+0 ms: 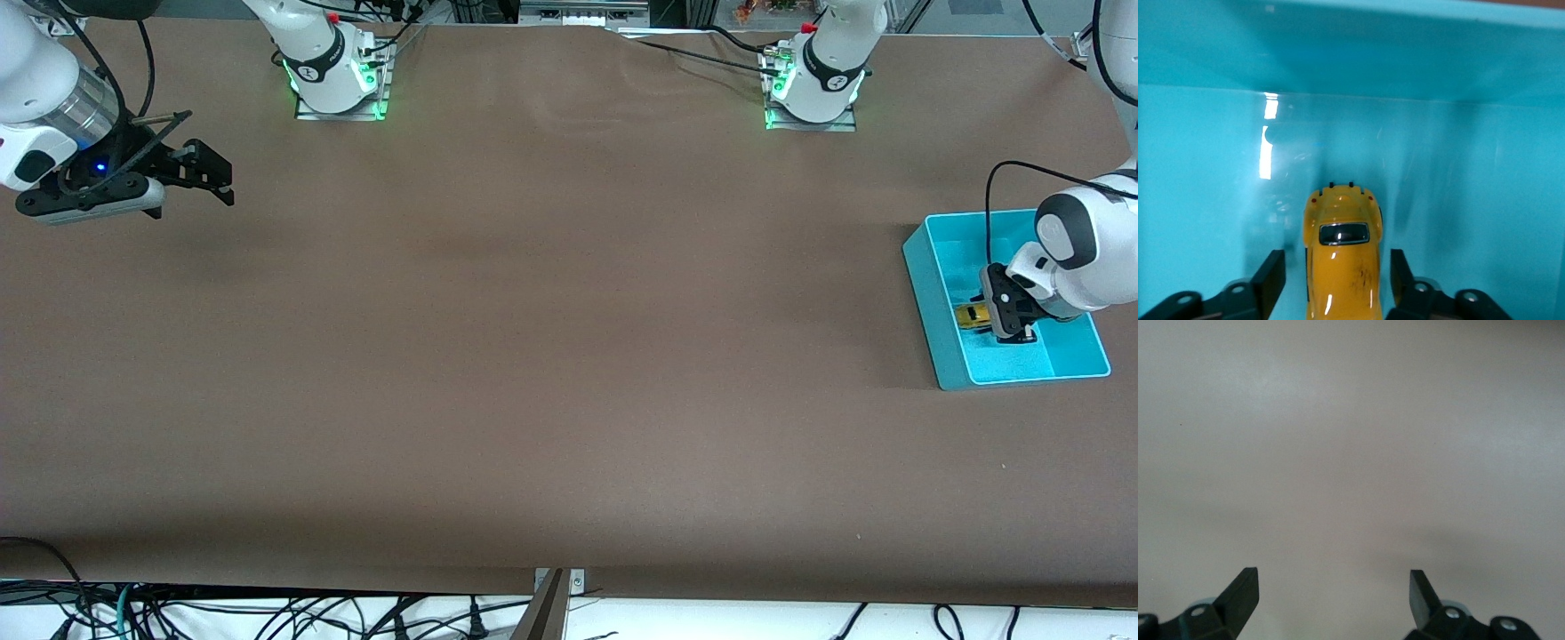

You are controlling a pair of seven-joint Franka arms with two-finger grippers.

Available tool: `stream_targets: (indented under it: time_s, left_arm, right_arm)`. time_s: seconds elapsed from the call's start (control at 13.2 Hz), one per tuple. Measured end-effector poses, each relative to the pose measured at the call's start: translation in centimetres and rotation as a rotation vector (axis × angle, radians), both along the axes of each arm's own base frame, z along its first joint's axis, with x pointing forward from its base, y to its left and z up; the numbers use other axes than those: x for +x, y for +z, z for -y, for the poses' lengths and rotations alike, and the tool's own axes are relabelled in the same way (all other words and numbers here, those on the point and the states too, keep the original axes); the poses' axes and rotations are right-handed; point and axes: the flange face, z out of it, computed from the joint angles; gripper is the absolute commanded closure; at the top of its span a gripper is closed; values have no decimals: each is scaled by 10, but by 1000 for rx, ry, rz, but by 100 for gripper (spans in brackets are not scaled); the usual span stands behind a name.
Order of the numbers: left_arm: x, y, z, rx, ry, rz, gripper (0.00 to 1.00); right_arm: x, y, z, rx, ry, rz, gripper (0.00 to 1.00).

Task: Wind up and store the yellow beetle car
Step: 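Open the left gripper and release the car in the bin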

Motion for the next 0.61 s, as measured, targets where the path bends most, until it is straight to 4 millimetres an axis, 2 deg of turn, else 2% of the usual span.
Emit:
stream_targets:
  time_s: [0.15,0.46,0.61]
  left_arm:
    - [2,15,-1,2,4,1,0]
    - [5,69,1,-19,54,2,0]
    - [5,92,9,-46,153,-19,0]
  right_arm:
    - [0,0,0,0,0,0,0]
    - [0,0,0,0,0,0,0]
    - [0,0,0,0,0,0,0]
